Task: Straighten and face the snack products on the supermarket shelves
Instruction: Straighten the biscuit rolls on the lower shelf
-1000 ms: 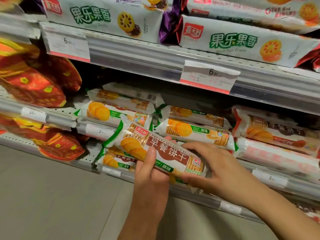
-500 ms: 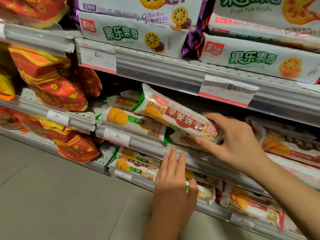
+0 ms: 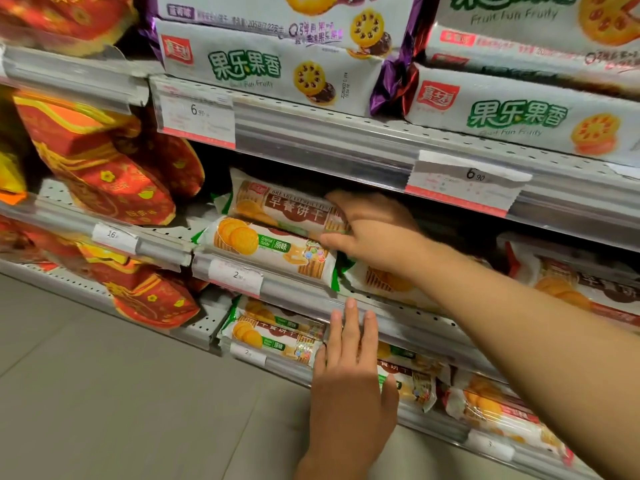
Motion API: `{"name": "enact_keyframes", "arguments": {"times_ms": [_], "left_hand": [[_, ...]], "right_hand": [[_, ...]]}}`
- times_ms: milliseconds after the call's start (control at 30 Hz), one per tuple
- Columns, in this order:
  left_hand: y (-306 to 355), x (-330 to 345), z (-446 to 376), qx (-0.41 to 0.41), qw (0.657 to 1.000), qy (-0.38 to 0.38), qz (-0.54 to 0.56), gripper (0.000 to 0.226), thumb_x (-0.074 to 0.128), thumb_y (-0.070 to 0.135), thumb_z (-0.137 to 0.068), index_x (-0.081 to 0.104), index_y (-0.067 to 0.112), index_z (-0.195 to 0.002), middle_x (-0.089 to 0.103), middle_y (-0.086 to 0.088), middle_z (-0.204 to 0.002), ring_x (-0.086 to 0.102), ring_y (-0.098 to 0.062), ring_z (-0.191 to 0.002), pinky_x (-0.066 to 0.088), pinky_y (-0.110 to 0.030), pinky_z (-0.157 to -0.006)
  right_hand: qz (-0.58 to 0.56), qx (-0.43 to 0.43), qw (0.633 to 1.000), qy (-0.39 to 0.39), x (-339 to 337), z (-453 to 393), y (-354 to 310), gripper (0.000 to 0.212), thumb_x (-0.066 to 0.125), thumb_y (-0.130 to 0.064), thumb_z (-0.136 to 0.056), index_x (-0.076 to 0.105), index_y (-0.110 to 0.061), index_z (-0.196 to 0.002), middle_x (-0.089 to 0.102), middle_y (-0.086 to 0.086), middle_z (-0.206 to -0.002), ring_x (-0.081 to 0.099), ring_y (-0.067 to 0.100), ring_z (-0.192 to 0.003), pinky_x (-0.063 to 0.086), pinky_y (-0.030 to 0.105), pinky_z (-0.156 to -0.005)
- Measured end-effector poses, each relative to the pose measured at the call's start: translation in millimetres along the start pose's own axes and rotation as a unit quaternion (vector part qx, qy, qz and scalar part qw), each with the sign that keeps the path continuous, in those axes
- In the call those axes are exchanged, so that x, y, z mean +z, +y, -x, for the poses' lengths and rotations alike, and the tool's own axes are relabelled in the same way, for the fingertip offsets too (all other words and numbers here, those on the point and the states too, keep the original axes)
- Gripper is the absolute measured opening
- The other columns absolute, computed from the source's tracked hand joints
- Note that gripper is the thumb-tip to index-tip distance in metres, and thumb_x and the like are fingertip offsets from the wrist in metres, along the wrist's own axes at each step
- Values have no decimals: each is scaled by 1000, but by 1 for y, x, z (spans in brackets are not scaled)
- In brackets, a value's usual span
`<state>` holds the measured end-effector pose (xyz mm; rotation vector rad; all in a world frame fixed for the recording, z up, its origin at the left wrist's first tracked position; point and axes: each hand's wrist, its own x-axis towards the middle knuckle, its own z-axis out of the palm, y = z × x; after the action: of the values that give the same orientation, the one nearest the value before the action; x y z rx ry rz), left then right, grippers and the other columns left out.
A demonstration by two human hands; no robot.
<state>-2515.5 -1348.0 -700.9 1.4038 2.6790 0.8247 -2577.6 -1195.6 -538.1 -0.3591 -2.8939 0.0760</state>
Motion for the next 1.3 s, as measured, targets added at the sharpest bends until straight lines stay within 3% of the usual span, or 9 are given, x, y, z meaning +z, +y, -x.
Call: {"name": "enact_keyframes", "arguments": {"times_ms": [333, 533, 633, 733, 867, 967, 1067, 1200, 1300], "left_hand": [[2, 4, -1, -4, 1000, 8, 4, 84, 51, 51, -71, 51, 16, -148, 35, -12, -162, 37, -32, -147, 52, -51, -101], [4, 6, 1, 2, 999, 35, 11, 84, 44, 50, -77, 43, 16, -153, 23, -10, -168, 29, -31, -152, 48, -51, -107], [1, 6, -4, 5, 999, 48, 15, 84, 46, 49, -75, 46, 18, -152, 33, -9, -163, 39, -32, -146, 53, -51, -97], [-1, 8, -8, 16, 998, 60, 5, 86, 64, 46, -68, 52, 16, -148, 41, -9, -159, 46, -33, -140, 56, -52, -89], [-8, 4, -7, 28, 999, 18, -31, 104, 82, 49, -61, 45, 18, -153, 38, -8, -161, 42, -32, -143, 52, -53, -94], [-9, -6, -3, 23, 999, 12, -46, 87, 73, 41, -78, 39, 21, -156, 32, -4, -164, 39, -31, -146, 44, -55, -106], [18, -20, -2, -35, 997, 71, 14, 65, 72, 27, -79, 57, 18, -141, 53, -2, -150, 57, -33, -131, 49, -61, -103], [88, -55, -11, 86, 965, 224, 108, 56, 49, 30, -78, 65, 14, -130, 61, -5, -141, 60, -33, -126, 51, -55, -101], [130, -109, -32, 151, 921, 335, 126, 49, 50, 23, -82, 68, 6, -125, 61, -10, -137, 56, -34, -128, 40, -47, -110]], "right_hand": [[35, -39, 999, 11, -15, 42, -17, 65, 56, -47, -97, 28, -34, -154, 45, 4, -150, 59, 23, -116, 55, 39, -91], [112, -179, 965, 157, -54, 139, -1, 34, 61, -19, -94, 69, -7, -125, 61, 13, -138, 61, 31, -122, 53, 47, -94], [128, -114, 944, 283, -84, 179, 5, 25, 64, -9, -87, 75, 0, -108, 67, 18, -125, 65, 39, -110, 52, 49, -91], [169, 10, 919, 355, -108, 199, 17, 34, 61, -13, -87, 70, 4, -116, 62, 21, -131, 58, 43, -117, 43, 51, -104], [173, 124, 919, 333, -112, 209, 39, 53, 55, -21, -88, 56, 5, -134, 58, 24, -135, 51, 43, -124, 36, 54, -111], [158, 150, 927, 305, -110, 210, 44, 57, 56, -24, -86, 55, 4, -136, 56, 23, -138, 50, 43, -128, 35, 57, -113], [156, 194, 915, 318, -109, 205, 33, 58, 59, -28, -84, 58, 2, -133, 58, 20, -132, 52, 42, -121, 37, 57, -110], [148, 195, 912, 328, -122, 204, 32, 59, 66, -25, -77, 60, -4, -132, 59, 15, -124, 51, 37, -112, 41, 55, -105], [127, 152, 939, 281, -94, 223, 39, 62, 58, -32, -74, 58, -15, -134, 67, 1, -95, 59, 26, -90, 39, 51, -104]]}}
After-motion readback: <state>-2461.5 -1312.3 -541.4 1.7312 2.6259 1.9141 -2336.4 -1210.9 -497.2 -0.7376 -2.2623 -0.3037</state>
